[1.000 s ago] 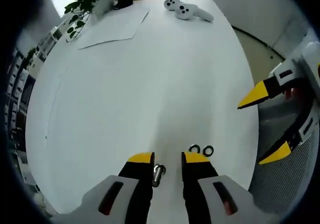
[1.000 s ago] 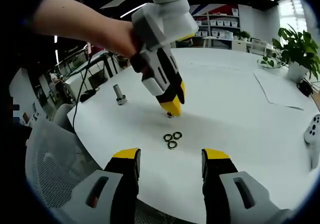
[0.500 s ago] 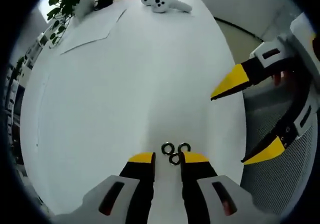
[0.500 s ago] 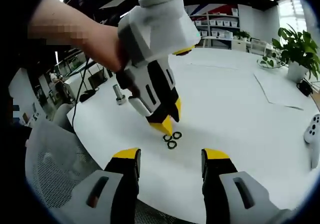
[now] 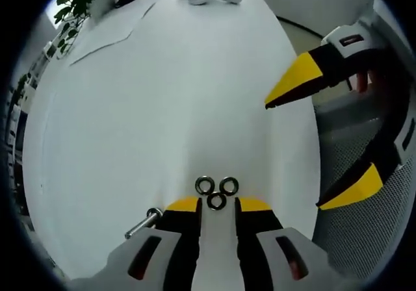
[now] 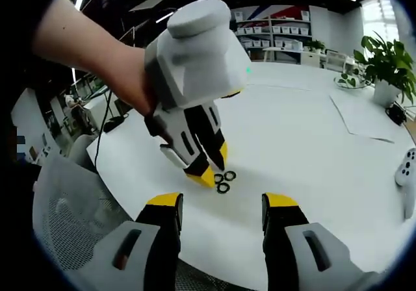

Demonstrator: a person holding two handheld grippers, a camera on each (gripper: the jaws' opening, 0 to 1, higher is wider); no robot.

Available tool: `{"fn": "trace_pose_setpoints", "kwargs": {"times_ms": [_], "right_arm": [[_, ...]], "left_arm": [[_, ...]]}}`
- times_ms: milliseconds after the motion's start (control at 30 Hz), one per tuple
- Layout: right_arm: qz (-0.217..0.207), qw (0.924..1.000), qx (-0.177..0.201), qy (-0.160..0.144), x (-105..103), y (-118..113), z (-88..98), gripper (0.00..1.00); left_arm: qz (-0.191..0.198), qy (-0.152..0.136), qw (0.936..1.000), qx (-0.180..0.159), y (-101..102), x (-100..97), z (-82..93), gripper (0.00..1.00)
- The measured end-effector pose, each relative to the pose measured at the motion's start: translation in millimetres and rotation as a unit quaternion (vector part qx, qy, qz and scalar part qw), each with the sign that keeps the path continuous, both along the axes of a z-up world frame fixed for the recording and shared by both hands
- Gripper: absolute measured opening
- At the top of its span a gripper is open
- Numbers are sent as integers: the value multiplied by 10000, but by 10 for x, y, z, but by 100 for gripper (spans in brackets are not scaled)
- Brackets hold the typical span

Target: Place the washer onto the threaded stud by aligning its center hole with the stud, sliding it down to the base, and recovering from edge contact or off-axis alignment until the washer reaches the visible bottom stop.

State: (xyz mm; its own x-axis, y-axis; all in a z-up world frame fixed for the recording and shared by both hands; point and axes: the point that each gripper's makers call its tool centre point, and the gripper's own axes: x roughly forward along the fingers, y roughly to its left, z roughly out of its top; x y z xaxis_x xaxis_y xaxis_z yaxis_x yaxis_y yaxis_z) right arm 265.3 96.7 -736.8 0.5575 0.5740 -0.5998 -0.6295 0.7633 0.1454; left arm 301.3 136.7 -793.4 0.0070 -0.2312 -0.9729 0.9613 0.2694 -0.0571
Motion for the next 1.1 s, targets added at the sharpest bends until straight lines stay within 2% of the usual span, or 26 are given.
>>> {"fn": "trace_pose_setpoints", "kwargs": {"times_ms": [133, 367, 500, 633, 800, 900, 967, 1100], "right_arm": [[2, 10000, -2, -1, 4, -3, -6, 51], [7, 10000, -11, 8, 0, -2, -6, 51], [7, 10000, -20, 12, 1, -4, -13, 51], [14, 10000, -15, 17, -1, -1, -13, 51], [19, 10000, -21, 25, -4, 0, -16, 51], [18, 10000, -23, 28, -2, -1, -18, 51], [14, 10000, -22, 26, -1, -2, -15, 51], [4, 10000, -18, 26, 3, -5, -18, 51]], "left_arm": [[47, 20, 10000, -2, 3, -1, -30, 18], [-118, -87, 9999, 15, 5, -4, -25, 17], [-517, -369, 9979, 119, 12, -7, -29, 16], [-566, -369, 9977, 51, 4, -22, -34, 14], [-511, -393, 9978, -149, 7, 7, -34, 9], [-433, -471, 9978, -194, -1, 33, -36, 2], [-409, -547, 9974, -211, 7, 53, -37, 0], [-116, -378, 9988, -299, 17, 60, -36, 0]]}}
